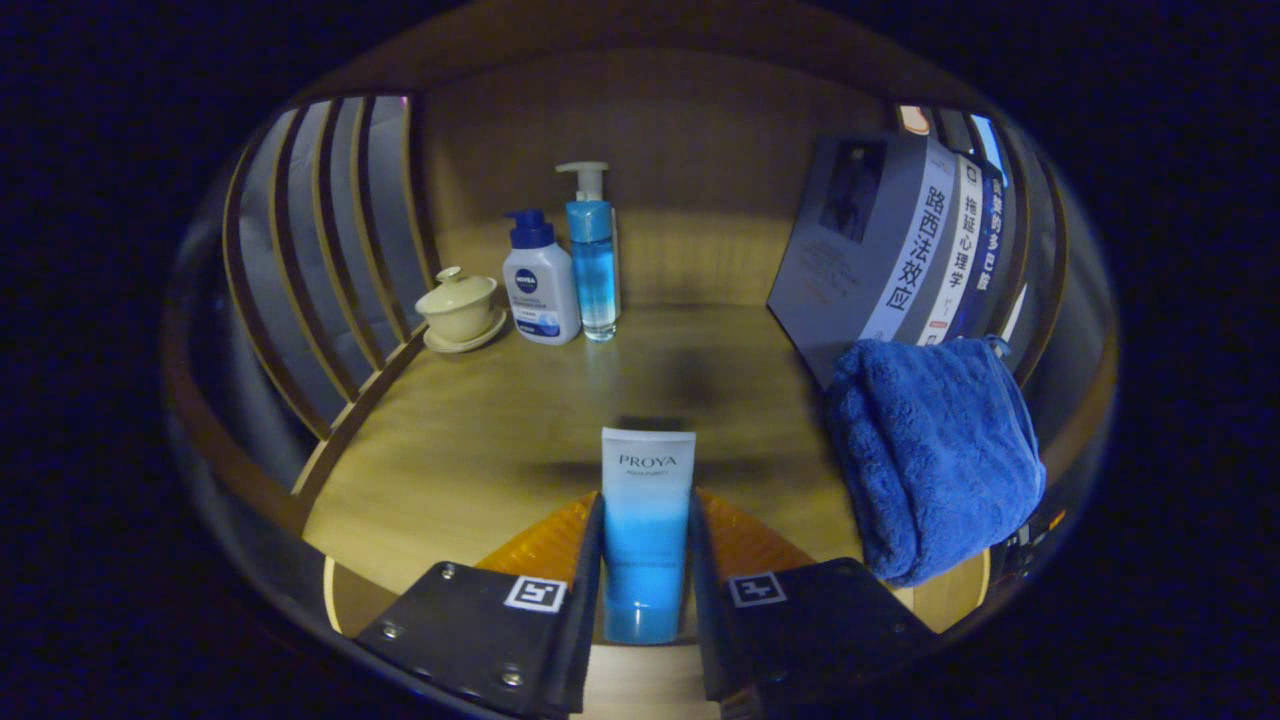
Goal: Pull open the drawer, take out the items inside it, and place them on the countertop above the cabinet.
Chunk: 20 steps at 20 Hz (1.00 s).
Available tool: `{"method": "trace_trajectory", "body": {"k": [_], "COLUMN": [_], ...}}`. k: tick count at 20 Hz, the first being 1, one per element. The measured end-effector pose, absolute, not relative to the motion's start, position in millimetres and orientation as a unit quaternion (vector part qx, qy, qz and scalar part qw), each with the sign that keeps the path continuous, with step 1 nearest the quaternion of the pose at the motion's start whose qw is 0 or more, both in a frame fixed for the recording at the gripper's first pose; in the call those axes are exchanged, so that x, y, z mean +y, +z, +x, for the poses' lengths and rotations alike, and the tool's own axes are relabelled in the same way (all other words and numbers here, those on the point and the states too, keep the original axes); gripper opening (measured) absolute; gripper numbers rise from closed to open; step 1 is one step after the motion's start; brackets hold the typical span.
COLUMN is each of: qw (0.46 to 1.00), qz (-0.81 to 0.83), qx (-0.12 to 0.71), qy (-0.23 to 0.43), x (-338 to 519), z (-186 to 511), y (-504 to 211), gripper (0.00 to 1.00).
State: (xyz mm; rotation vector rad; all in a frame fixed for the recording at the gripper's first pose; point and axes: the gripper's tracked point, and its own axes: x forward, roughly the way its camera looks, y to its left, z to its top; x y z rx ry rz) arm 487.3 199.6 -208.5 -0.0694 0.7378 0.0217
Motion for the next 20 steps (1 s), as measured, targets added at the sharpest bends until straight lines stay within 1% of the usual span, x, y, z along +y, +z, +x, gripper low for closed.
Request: {"method": "trace_trajectory", "body": {"k": [3,8,11,12,15,17,20], "qw": [0.934,0.949,0.954,0.956,0.969,0.976,0.983], "qz": [-0.037,-0.032,-0.026,-0.022,-0.014,-0.018,-0.009], "qx": [0.356,0.314,0.298,0.293,0.246,0.213,0.178], "qy": [0.008,0.001,0.009,0.012,0.022,0.033,0.052], "x": [202,204,204,204,205,206,209], "z": [494,500,500,499,494,479,446], "y": [-216,-216,-216,-215,-190,-161,-123], "gripper": [0.44,0.44,0.44,0.48,0.78,0.99,0.99]}}
